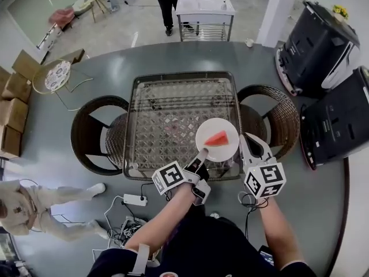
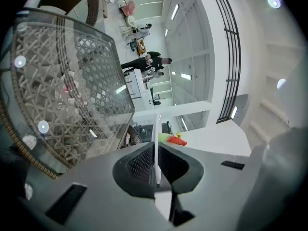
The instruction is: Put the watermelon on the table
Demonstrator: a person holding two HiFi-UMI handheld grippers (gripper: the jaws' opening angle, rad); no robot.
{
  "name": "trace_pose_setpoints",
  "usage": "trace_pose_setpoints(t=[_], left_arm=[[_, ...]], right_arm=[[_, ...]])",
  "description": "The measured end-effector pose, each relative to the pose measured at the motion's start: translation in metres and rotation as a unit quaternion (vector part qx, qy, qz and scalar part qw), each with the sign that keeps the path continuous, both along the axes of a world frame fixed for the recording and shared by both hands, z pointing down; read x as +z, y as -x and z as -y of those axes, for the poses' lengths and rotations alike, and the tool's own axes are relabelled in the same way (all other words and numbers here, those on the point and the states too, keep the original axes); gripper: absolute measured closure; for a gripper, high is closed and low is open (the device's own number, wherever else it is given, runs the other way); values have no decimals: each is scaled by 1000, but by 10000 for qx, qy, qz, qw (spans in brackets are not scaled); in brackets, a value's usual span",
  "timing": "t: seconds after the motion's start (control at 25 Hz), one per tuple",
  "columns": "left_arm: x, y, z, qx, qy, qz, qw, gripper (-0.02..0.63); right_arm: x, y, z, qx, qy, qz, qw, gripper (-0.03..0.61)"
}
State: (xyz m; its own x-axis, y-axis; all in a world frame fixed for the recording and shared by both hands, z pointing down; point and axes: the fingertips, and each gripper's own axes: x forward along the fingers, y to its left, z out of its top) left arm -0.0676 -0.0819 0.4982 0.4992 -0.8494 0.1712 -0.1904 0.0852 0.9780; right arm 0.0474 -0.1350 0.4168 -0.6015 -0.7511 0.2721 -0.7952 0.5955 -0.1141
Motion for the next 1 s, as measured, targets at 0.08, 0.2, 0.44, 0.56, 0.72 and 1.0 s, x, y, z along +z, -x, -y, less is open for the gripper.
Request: trace_pose_setpoints(t=[0.08, 0.2, 0.44, 0.56, 0.72, 1.0], left_arm=[[6, 6, 14, 119, 76, -5, 9999, 598], [13, 13, 34, 258, 105, -58, 9996, 598], [26, 21, 62, 551, 213, -111, 9982, 598], [33, 22, 75, 662, 276, -136, 9973, 598], [45, 21, 86, 790, 359, -128, 9961, 598], [71, 15, 111, 804, 441, -82, 9958, 598]], right_arm=[[5, 4, 13, 117, 56, -55, 9999, 577], [13, 9, 30, 271, 145, -165, 9994, 577], [26, 15, 54, 556, 309, -353, 9974, 577], [30, 17, 66, 670, 345, -399, 9964, 577], [36, 19, 75, 759, 400, -427, 9954, 577], [57, 13, 95, 758, 525, -505, 9945, 577]])
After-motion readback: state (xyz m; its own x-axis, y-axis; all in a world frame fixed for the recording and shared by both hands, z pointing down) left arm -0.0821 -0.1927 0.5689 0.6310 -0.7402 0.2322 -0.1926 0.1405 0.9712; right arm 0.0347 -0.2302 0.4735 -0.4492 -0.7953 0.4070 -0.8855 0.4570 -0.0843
